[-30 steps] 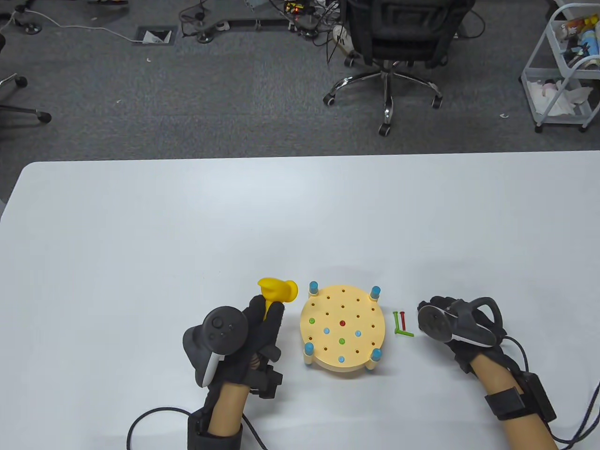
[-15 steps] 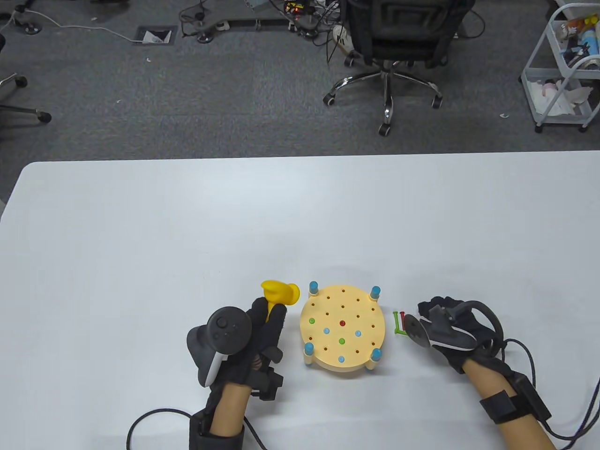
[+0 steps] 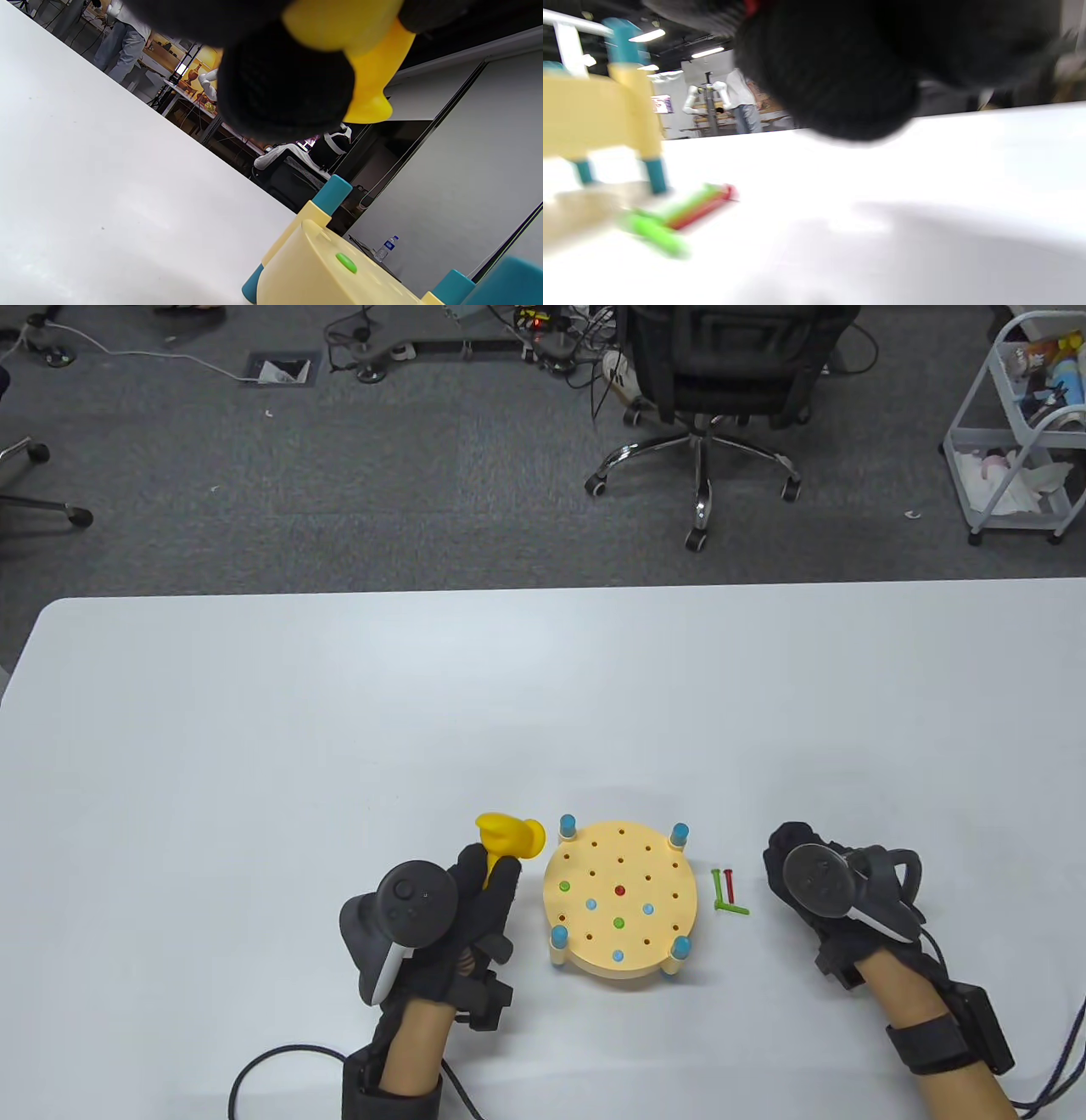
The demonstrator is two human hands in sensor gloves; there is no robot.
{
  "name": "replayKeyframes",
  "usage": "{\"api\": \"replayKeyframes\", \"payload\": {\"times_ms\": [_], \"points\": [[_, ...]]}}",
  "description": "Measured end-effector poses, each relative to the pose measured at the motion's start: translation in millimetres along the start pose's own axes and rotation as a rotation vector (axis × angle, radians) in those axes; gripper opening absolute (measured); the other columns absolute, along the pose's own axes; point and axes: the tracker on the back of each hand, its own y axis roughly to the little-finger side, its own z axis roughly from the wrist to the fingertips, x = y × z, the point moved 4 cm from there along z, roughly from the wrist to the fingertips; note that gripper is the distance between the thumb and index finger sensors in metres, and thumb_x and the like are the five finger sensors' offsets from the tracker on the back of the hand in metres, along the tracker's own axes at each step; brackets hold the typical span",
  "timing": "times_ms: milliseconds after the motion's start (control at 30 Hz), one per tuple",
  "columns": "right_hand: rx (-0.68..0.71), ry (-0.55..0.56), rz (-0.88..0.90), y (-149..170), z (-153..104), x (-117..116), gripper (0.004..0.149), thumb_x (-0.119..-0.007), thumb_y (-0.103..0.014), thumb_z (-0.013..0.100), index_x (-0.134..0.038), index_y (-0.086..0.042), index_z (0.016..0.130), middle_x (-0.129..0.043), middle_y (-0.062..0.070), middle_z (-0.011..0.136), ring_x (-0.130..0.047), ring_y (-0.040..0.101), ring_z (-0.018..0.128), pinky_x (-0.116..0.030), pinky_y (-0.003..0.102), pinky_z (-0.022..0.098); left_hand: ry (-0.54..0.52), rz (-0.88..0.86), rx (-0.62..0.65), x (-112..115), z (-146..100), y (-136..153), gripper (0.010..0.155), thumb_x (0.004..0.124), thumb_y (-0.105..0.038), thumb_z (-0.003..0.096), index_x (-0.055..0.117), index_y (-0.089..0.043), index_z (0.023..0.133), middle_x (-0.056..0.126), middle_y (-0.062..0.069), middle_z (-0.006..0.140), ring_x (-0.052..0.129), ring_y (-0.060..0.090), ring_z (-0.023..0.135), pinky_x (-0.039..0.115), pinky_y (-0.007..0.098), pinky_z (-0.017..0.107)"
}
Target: Hammer toy nails into tap bench
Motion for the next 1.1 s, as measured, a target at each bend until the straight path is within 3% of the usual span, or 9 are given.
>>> {"api": "replayKeyframes", "payload": {"times_ms": [100,233,500,833,1100], "points": [[0.138,0.061,0.112,-30.8,-9.7,15.1,0.042,-0.066,-0.041,0.047,-0.071,-0.018,0.082,-0.089,0.004,0.058,-0.097,0.011,0.030,-0.087,0.031,0.029,0.003,0.010,0.009,2.4,-0.5,-2.4,0.062,0.061,-0.060,0.0422,0.082,-0.015,0.079,0.105,0.010,0.034,0.092,0.017,-0.007,0.079,0.030,-0.002],[0.228,0.136,0.216,-61.6,-12.2,23.8,0.041,-0.071,-0.044,0.044,-0.081,-0.020,0.076,-0.093,0.004,0.052,-0.098,0.009,0.023,-0.089,0.029,0.024,0.006,0.025,0.029,4.8,-1.6,-7.8,0.062,0.061,-0.060,0.0421,0.082,-0.015,0.079,0.105,0.010,0.034,0.092,0.016,-0.007,0.079,0.030,-0.003],[0.282,-0.015,-0.089,-114.1,16.5,14.2,0.040,-0.072,-0.043,0.044,-0.083,-0.020,0.073,-0.094,0.003,0.049,-0.097,0.009,0.021,-0.088,0.028,0.023,0.021,0.028,0.065,6.3,-1.7,-13.4,0.062,0.061,-0.060,0.0423,0.083,-0.015,0.079,0.105,0.010,0.034,0.092,0.016,-0.007,0.079,0.030,-0.003],[0.295,-0.069,-0.237,-130.0,24.8,0.2,0.039,-0.072,-0.043,0.043,-0.083,-0.020,0.073,-0.094,0.004,0.049,-0.097,0.009,0.021,-0.088,0.028,0.023,0.021,0.025,0.075,6.7,-1.7,-13.3,0.062,0.061,-0.060,0.0423,0.082,-0.015,0.079,0.105,0.010,0.035,0.092,0.016,-0.007,0.079,0.030,-0.003],[0.327,0.004,-0.323,-138.8,15.6,-0.3,0.041,-0.074,-0.044,0.041,-0.085,-0.020,0.072,-0.095,0.003,0.049,-0.100,0.010,0.021,-0.089,0.028,0.022,0.027,0.034,0.089,8.7,-2.2,-15.3,0.063,0.061,-0.061,0.0424,0.082,-0.015,0.079,0.105,0.010,0.035,0.092,0.016,-0.007,0.079,0.030,-0.003]]}}
